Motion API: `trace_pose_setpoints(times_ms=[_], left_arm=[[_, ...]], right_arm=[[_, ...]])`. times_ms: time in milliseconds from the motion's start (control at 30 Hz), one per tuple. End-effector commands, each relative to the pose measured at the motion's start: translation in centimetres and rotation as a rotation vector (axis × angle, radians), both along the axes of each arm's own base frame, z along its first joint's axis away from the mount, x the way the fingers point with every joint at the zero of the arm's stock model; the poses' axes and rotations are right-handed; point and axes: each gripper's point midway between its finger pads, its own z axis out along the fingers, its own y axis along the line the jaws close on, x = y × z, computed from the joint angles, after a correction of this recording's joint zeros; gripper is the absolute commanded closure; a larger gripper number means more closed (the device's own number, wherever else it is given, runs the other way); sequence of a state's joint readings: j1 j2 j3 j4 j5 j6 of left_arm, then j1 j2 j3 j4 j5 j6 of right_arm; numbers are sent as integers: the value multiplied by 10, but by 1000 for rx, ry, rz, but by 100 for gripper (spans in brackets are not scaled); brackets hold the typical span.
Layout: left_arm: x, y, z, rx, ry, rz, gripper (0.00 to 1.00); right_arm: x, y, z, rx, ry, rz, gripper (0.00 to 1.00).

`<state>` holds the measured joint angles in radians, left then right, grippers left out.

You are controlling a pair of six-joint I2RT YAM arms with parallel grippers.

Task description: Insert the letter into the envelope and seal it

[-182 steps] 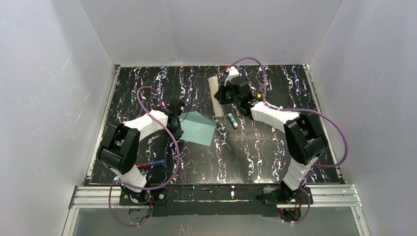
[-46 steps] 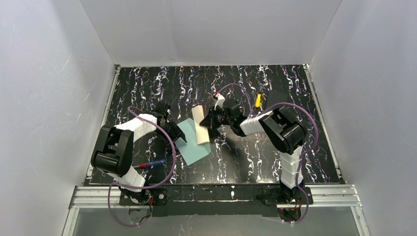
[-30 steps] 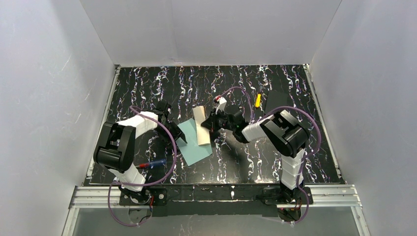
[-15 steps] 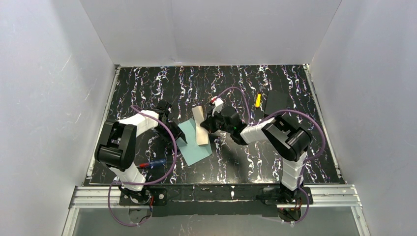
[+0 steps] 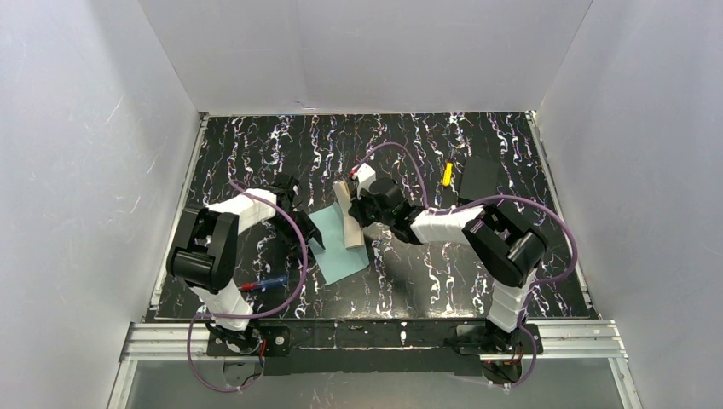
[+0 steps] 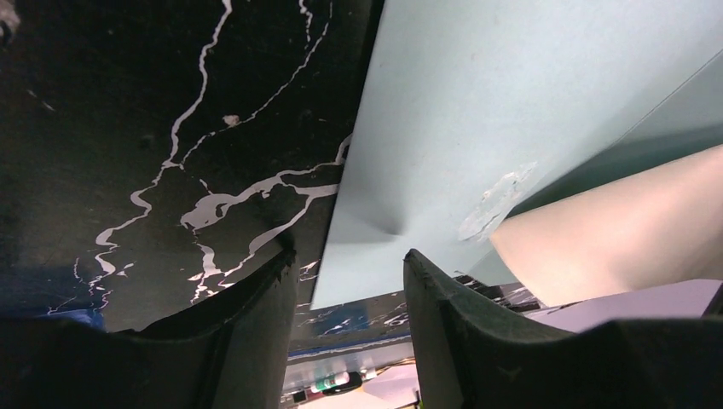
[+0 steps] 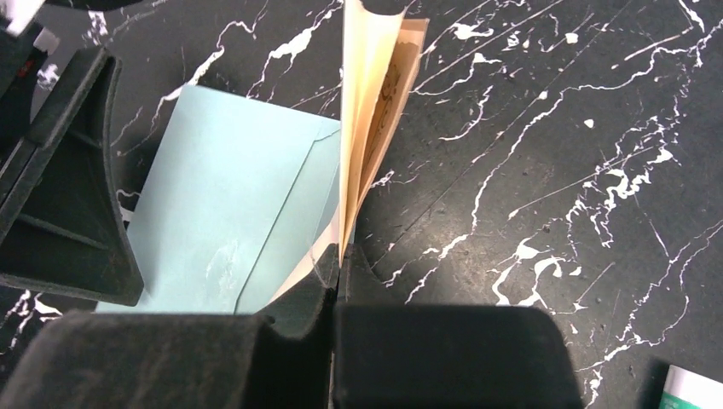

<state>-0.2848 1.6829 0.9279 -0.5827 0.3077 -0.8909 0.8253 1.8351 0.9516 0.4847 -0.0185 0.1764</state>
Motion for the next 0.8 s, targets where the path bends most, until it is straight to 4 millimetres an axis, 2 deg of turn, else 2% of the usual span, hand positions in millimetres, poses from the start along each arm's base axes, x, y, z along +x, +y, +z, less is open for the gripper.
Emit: trace_pose_setpoints(times_ms=[0,100,233,400,533,667,767], left_arm=[[0,21,-29,135,8,-65,53],[4,23,-27,148,1,-78,54],[5,24,-26,153,-5,-80,56],[4,22,-30,146,7,-74,57],[5,22,-31,144,6,-76,57],[6,20,-31,135,4,-80,57],[6,18,-32,126,3,-77,59]], right_arm=[[2,9,13,-111,-124,6,99],[7,2,15,-159,-156,-31,99],[13,-1,30,-221,-210,-58,99],[4,7,33,-276,-266,-4,98],[-5,19,47,-208,-256,43,97],[-16,37,78,-77,-208,83,99],[-26,46,86,-10,-161,112,99]])
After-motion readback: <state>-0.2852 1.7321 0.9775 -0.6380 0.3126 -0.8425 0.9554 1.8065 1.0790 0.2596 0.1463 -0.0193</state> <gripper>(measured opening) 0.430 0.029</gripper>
